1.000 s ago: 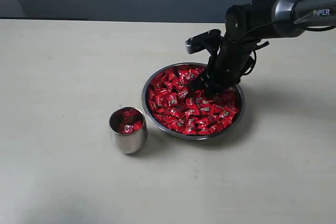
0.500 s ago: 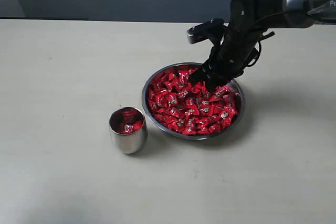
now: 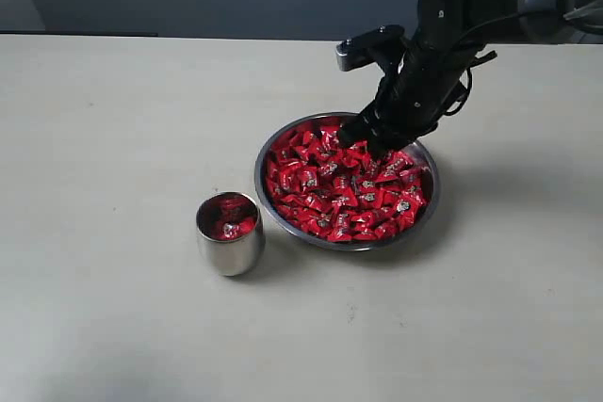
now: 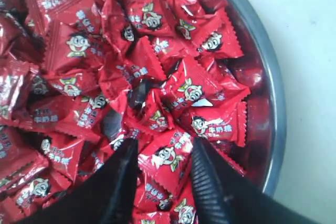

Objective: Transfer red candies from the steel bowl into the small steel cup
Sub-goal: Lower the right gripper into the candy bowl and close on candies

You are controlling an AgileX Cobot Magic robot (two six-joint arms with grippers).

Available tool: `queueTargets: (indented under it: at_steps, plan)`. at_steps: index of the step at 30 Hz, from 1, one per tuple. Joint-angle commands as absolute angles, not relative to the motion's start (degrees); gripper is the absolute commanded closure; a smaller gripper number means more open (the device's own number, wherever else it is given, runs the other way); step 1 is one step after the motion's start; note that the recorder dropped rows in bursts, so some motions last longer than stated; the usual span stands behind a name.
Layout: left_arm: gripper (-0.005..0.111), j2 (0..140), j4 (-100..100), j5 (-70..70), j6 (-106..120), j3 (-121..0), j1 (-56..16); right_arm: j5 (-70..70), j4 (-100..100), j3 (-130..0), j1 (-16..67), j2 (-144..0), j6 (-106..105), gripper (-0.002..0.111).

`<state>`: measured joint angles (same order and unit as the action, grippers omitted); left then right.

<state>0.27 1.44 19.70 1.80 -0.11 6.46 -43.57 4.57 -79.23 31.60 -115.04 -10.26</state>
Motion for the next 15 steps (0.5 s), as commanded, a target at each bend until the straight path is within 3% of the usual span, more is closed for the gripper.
queueTargets:
  at_steps: [1,12,15]
  plan:
    - [0.106,0.0,1.6,19.1,1.7,0.0,6.2,-43.3,4.5,-77.4,31.4,-116.9,-10.4,0.074]
    - [0.106,0.0,1.6,19.1,1.7,0.0,6.2,-42.7,4.3,-77.3,31.4,-119.9,-10.4,0.075]
    - [0.106,0.0,1.6,19.1,1.7,0.0,6.2,-42.1,4.3,-77.3,31.4,-119.9,-10.4,0.089]
